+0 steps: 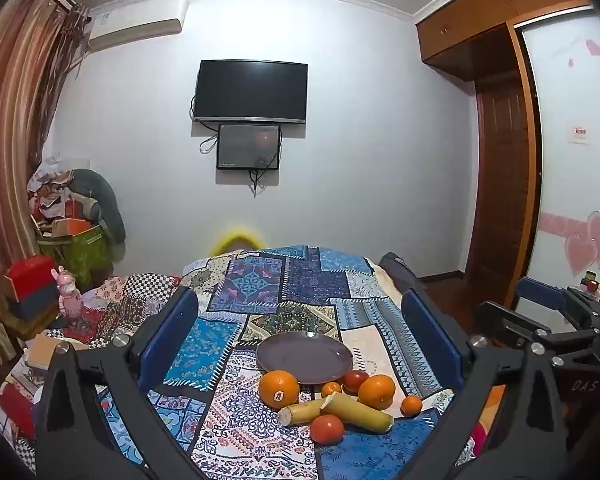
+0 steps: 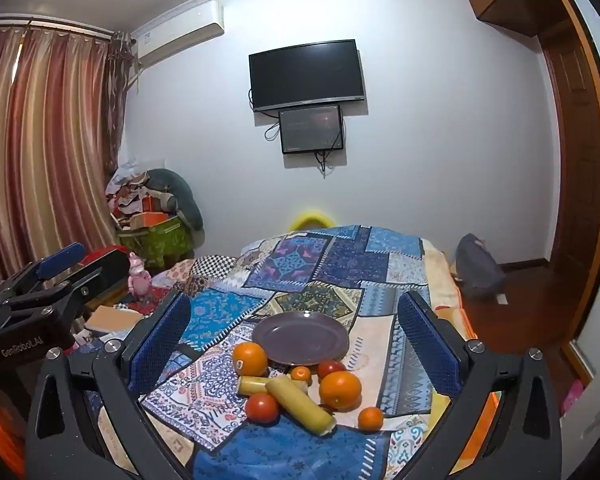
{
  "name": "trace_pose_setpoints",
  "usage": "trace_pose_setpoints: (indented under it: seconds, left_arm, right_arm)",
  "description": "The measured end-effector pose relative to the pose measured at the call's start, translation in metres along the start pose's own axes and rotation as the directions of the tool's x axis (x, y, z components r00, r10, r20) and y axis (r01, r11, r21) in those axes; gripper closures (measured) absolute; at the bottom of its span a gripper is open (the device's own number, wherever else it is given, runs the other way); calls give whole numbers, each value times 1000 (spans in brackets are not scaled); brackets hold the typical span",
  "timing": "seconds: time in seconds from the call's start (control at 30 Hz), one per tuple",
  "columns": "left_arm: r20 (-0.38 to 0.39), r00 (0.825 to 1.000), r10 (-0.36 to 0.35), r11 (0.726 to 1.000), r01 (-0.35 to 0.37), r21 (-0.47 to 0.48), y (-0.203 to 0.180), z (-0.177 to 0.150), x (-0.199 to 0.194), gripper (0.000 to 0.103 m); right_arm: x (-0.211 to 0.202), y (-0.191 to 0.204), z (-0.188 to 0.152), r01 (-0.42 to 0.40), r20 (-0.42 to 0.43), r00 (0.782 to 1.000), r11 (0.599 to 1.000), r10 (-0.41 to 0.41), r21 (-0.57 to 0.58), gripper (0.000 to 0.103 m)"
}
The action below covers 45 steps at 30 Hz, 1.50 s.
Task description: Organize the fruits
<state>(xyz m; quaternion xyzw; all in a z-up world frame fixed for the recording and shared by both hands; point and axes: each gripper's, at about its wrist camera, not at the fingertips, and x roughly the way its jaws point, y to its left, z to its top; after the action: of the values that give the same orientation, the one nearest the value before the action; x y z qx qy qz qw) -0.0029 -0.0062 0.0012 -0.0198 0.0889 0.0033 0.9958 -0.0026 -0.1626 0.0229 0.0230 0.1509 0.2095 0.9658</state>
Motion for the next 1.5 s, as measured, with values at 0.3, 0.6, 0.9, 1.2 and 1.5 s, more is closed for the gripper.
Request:
trace_pose_setpoints:
  seconds: [0.3,0.6,0.9,1.2,1.5]
  left_arm:
    - [9,1000,-3,1000,2,7,0,3,-4,0]
    - [3,1000,-7,1000,7,2,-1,4,-3,0]
    - [-1,1000,-11,1000,11,-5,0,4,-3,0]
    - [-1,1000,-13,1000,13,-10,0,4,-2,0]
    - [-2,1000,-12,1000,12,-10,1,3,-1,0]
  right_arm:
    - [-1,-3,4,5,10,1000,1000,-5,5,0]
    - [-4,-2,7,19,31,999,1000,-19,8,0]
    - [-4,-1,4,31,44,999,999,-31,5,0]
    - [-6,0,4,34,54,998,999,-35,5,0]
    - [-6,-1,4,35,55,998,999,-35,6,0]
